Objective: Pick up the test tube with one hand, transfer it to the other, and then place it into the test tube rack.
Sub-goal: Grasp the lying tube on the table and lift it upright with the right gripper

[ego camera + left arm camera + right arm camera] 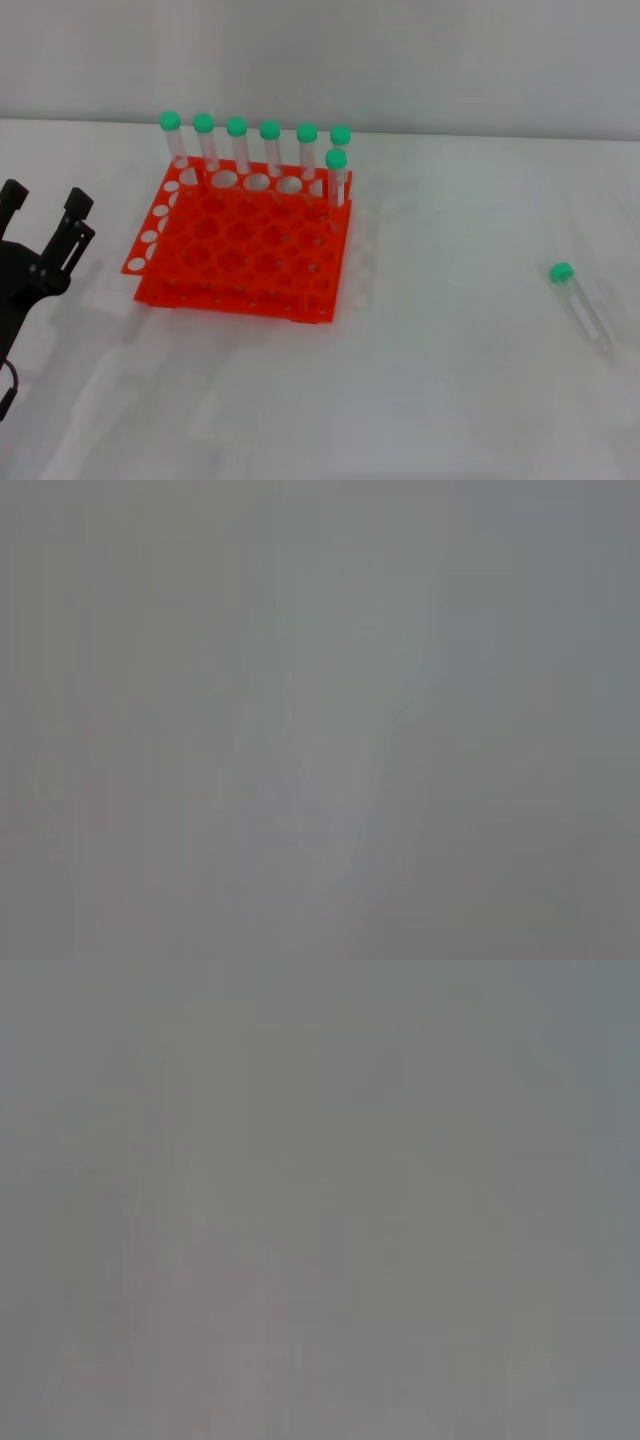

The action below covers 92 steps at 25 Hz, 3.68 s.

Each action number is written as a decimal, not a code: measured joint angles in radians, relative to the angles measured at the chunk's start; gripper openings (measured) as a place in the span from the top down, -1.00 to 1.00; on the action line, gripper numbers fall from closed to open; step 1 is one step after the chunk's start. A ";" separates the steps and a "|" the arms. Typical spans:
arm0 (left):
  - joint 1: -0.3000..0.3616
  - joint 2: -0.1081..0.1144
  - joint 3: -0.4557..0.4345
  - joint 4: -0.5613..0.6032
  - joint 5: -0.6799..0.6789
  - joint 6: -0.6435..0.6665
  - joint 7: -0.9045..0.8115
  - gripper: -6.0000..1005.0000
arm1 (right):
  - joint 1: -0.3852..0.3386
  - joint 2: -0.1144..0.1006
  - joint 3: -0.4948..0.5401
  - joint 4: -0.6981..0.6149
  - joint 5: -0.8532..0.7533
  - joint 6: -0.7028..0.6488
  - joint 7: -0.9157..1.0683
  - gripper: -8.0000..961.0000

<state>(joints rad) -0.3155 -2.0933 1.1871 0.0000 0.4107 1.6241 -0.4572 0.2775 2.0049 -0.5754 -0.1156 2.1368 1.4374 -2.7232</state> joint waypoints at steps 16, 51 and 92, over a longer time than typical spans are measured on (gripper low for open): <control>-0.025 0.008 0.001 0.006 0.006 0.013 -0.034 -0.57 | -0.014 0.000 -0.038 0.028 -0.005 0.065 0.020 -0.79; -0.008 0.010 -0.008 0.032 -0.011 0.046 -0.056 -0.57 | 0.035 -0.001 -0.640 -1.570 -1.470 -0.105 2.193 -0.77; -0.024 0.006 -0.001 0.029 0.000 0.028 -0.049 -0.57 | 0.330 0.014 -0.915 -1.130 -1.713 -0.056 2.473 0.08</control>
<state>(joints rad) -0.3398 -2.0878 1.1857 0.0291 0.4105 1.6520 -0.5064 0.6072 2.0194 -1.4902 -1.2453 0.4241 1.3810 -0.2499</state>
